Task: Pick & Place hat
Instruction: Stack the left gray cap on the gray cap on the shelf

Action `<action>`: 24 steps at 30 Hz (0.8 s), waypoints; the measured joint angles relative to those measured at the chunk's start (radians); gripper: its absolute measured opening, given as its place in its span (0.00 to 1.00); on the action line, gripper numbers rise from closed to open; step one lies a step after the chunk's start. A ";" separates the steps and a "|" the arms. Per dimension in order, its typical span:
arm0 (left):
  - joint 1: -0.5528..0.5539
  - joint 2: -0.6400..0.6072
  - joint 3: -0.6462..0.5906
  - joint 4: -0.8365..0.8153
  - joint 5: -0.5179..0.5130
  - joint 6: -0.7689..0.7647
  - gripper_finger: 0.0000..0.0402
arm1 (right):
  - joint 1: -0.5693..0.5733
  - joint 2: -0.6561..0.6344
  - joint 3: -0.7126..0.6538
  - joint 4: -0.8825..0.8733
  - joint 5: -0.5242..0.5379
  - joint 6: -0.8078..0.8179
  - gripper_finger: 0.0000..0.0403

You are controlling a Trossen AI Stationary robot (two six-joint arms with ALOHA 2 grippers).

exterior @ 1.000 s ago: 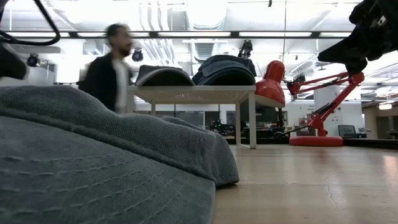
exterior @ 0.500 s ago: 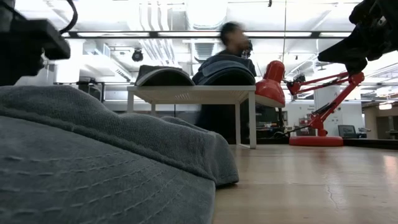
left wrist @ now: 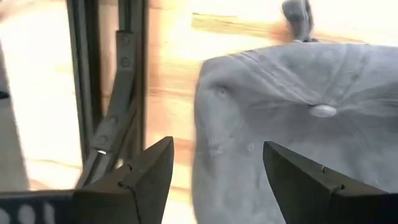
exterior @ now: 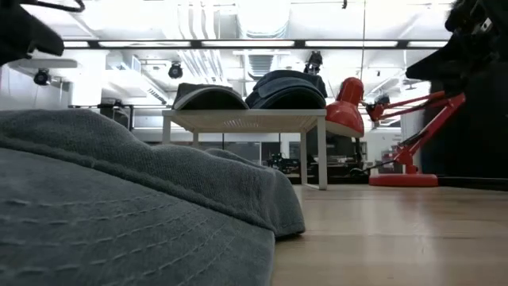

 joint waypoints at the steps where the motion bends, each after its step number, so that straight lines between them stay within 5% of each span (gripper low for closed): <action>1: 0.000 0.000 -0.007 0.000 0.001 0.009 0.62 | 0.000 0.000 0.000 0.000 0.000 0.000 0.11; 24: -0.001 -0.001 -0.327 0.528 0.106 -0.013 0.62 | 0.000 0.000 0.000 -0.001 0.000 -0.001 0.11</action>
